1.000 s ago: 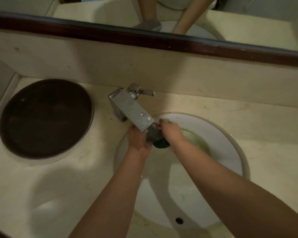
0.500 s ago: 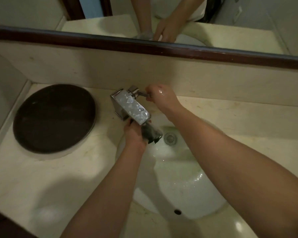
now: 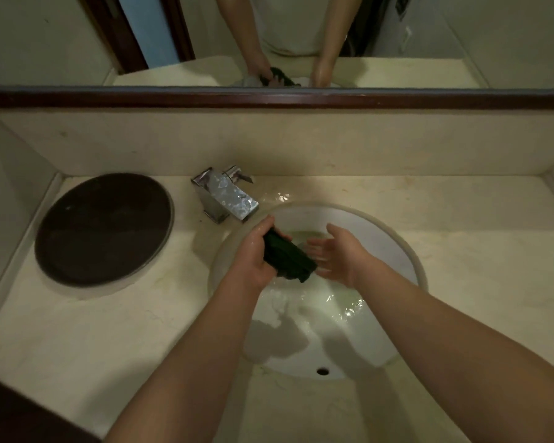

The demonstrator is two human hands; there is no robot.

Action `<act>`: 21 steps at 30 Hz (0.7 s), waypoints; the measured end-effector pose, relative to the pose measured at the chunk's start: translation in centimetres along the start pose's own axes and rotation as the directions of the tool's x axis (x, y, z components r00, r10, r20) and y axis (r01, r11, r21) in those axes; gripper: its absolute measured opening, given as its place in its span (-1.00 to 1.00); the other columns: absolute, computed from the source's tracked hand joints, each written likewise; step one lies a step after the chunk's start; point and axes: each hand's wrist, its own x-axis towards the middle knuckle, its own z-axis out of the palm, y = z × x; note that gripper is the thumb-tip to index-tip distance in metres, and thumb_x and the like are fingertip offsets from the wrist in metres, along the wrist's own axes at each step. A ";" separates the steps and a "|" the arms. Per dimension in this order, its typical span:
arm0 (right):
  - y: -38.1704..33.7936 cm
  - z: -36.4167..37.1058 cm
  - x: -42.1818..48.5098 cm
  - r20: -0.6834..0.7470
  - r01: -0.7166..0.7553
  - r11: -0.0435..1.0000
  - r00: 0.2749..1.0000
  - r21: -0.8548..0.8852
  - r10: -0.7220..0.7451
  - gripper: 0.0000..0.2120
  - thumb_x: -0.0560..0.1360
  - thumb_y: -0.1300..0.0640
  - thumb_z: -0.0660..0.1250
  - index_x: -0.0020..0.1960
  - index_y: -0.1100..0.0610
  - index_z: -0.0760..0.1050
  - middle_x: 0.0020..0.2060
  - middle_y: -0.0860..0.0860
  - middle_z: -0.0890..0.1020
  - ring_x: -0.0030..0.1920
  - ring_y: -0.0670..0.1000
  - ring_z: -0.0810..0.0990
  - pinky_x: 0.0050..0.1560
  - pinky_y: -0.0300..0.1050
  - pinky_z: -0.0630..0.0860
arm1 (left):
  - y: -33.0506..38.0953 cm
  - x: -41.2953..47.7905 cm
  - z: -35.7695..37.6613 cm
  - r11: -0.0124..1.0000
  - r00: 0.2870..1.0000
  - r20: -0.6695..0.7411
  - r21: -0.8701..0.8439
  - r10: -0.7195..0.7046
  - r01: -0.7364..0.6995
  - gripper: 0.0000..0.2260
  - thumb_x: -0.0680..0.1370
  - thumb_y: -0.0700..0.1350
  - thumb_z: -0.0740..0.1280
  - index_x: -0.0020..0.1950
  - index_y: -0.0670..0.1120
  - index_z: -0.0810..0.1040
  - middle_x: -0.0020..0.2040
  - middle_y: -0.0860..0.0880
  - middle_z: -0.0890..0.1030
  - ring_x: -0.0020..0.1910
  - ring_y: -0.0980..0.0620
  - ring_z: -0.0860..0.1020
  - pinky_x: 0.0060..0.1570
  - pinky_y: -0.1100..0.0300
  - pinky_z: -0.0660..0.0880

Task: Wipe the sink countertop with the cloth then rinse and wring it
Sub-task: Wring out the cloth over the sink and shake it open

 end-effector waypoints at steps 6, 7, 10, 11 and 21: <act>2.3 -0.6 -2.9 0.514 -0.190 0.968 0.854 0.165 0.080 -0.28 0.45 -0.44 0.12 0.28 0.11 0.55 0.22 0.25 0.61 0.21 0.35 0.57 0.32 0.35 0.37 | -1.0 -2.4 2.8 1.000 0.973 0.227 0.002 -0.030 0.031 -0.85 0.49 -0.12 0.31 -0.27 -0.11 0.47 -0.37 -0.05 0.55 -0.30 -0.01 0.57 -0.09 0.06 0.54; 2.1 -0.6 -3.7 0.588 -0.208 0.963 0.806 0.173 0.069 -0.26 0.41 -0.46 0.17 0.29 0.10 0.56 0.24 0.26 0.59 0.22 0.39 0.55 0.32 0.35 0.37 | -1.1 -2.7 3.3 0.999 0.973 0.227 0.041 -0.031 0.023 -0.85 0.48 -0.11 0.31 -0.27 -0.12 0.47 -0.33 -0.07 0.57 -0.27 -0.02 0.59 -0.06 0.05 0.53; 0.8 -1.6 -5.1 0.717 -0.185 0.972 0.697 0.148 0.024 -0.17 0.19 -0.39 0.46 0.30 0.10 0.53 0.24 0.27 0.58 0.18 0.40 0.57 0.16 0.21 0.57 | -0.8 -3.3 4.5 0.996 0.981 0.196 0.092 -0.011 -0.008 -0.88 0.49 -0.13 0.32 -0.24 -0.12 0.52 -0.22 -0.09 0.65 -0.09 -0.06 0.62 -0.04 0.03 0.53; 0.2 -2.2 -5.5 0.746 -0.168 0.978 0.666 0.124 0.020 -0.15 0.09 -0.30 0.58 0.25 0.13 0.55 0.18 0.27 0.62 0.09 0.34 0.64 -0.07 0.07 0.67 | -0.6 -3.5 4.8 0.992 0.983 0.183 0.120 0.003 -0.025 -0.87 0.52 -0.14 0.31 -0.22 -0.12 0.55 -0.21 -0.08 0.66 -0.09 -0.05 0.62 -0.06 0.03 0.54; -4.6 -3.6 -8.0 0.566 0.291 0.753 0.814 -0.590 0.129 -0.87 0.54 0.12 0.33 -0.16 0.12 0.45 -0.49 -0.07 0.45 -0.56 -0.15 0.34 -0.63 -0.32 0.18 | 0.2 -4.1 9.3 0.981 0.998 -0.011 0.182 0.069 -0.066 -0.79 0.54 -0.19 0.32 -0.27 -0.09 0.37 -0.49 -0.01 0.41 -0.51 0.04 0.44 -0.37 0.17 0.55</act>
